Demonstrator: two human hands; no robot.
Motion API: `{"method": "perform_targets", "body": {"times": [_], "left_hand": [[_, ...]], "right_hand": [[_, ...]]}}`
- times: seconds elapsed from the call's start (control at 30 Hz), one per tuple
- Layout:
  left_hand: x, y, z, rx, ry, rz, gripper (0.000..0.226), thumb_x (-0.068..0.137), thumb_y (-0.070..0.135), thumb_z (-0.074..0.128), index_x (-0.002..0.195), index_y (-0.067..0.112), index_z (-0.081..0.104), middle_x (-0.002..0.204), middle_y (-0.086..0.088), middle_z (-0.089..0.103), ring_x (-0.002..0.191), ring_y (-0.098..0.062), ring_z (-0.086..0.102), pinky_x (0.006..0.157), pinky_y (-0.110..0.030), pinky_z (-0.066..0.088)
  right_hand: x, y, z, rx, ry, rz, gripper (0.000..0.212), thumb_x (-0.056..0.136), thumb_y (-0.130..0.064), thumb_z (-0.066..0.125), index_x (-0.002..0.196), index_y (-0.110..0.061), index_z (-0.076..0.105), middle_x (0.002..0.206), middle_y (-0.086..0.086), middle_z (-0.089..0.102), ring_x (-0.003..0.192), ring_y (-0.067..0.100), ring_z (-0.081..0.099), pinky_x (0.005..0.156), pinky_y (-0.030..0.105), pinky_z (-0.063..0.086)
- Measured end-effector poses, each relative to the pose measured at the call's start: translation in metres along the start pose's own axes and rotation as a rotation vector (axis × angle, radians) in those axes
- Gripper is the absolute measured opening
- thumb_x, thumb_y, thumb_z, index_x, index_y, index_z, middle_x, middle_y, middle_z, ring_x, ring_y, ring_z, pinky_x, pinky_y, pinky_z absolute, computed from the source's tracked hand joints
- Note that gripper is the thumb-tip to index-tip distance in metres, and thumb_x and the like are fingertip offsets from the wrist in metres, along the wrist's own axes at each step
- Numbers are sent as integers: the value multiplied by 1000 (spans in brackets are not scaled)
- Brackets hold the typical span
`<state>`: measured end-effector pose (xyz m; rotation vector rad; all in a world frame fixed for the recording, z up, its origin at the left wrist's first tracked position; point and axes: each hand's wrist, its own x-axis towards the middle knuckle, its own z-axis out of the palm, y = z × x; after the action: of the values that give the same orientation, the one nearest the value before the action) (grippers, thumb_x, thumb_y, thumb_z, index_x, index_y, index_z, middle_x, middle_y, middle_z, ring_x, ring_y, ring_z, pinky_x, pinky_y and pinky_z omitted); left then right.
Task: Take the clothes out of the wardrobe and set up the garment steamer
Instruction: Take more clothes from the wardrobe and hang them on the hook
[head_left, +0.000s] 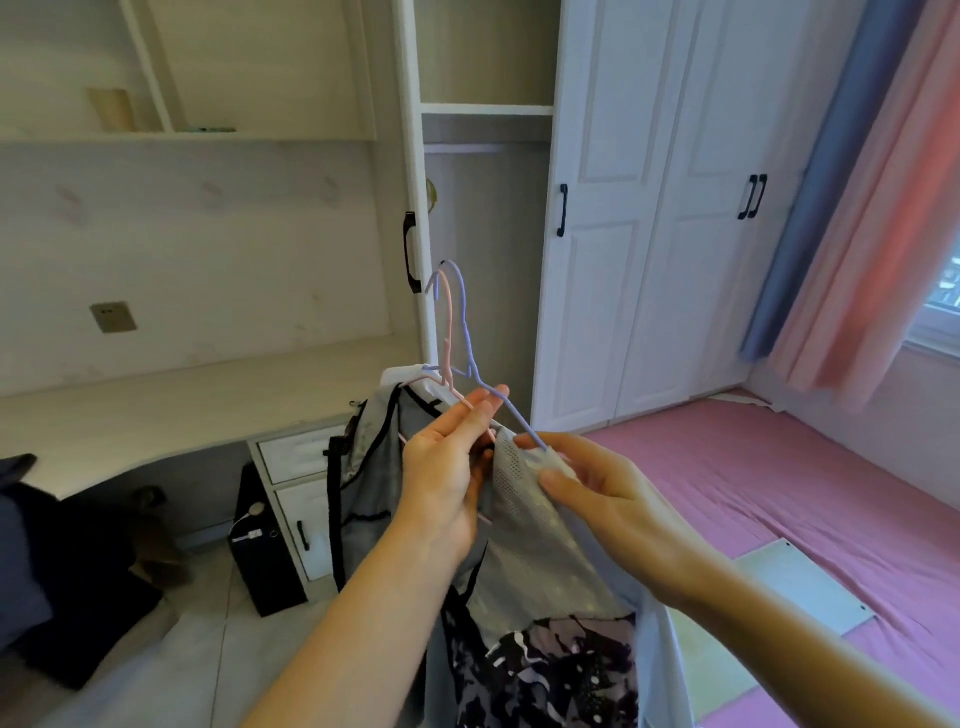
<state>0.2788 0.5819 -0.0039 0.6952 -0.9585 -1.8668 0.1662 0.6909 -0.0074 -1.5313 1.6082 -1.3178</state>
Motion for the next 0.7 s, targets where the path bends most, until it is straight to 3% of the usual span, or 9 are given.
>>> {"method": "perform_targets", "body": {"times": [0.1, 0.2, 0.27, 0.33, 0.47, 0.57, 0.7], "left_hand": [[-7, 2, 0, -26, 4, 12, 18, 81, 13, 72, 99, 9, 76, 66, -3, 48, 60, -15, 49, 60, -25, 51], [-10, 5, 0, -25, -29, 14, 33, 84, 10, 67, 117, 9, 68, 97, -5, 66, 75, -17, 51, 79, -32, 49], [-11, 7, -3, -26, -25, 5, 43, 87, 6, 63, 129, 10, 57, 111, -5, 71, 80, -17, 51, 77, -29, 47], [-14, 8, -8, -14, -9, 4, 37, 89, 5, 60, 125, 11, 57, 111, -10, 72, 82, -17, 51, 72, -26, 46], [-23, -1, -20, 8, 73, 19, 38, 91, 2, 56, 128, 11, 55, 107, -8, 73, 65, -8, 58, 68, -23, 48], [-29, -13, -28, 64, 159, 46, 43, 92, 2, 55, 135, 7, 49, 107, -5, 73, 75, -13, 60, 70, -24, 50], [-34, -19, -36, 138, 242, 108, 36, 94, 3, 50, 130, 3, 54, 104, -2, 74, 78, -13, 64, 73, -23, 53]], "right_hand": [[0, -2, -1, -21, -26, -29, 28, 99, -30, 47, 124, -35, 58, 117, -9, 67, 110, 7, 61, 98, 43, 47], [0, 0, -6, -83, -64, -60, 28, 101, -34, 44, 125, -41, 56, 116, -12, 66, 109, 6, 61, 96, 42, 49], [-1, 3, -9, -154, -77, -79, 30, 101, -35, 42, 126, -45, 55, 115, -16, 66, 107, 2, 60, 94, 38, 49], [0, 7, -10, -218, -100, -82, 30, 101, -35, 40, 124, -46, 55, 113, -18, 66, 106, -1, 60, 94, 32, 49], [13, 18, -7, -359, -184, -46, 28, 97, -44, 42, 119, -41, 59, 107, -20, 67, 99, -5, 59, 89, 27, 48], [18, 20, 9, -422, -234, -36, 29, 95, -48, 43, 118, -34, 56, 102, -12, 67, 91, 4, 60, 82, 28, 49], [19, 29, 34, -534, -250, -67, 24, 96, -43, 46, 106, -21, 47, 78, -4, 59, 71, 20, 58, 63, 35, 46]]}}
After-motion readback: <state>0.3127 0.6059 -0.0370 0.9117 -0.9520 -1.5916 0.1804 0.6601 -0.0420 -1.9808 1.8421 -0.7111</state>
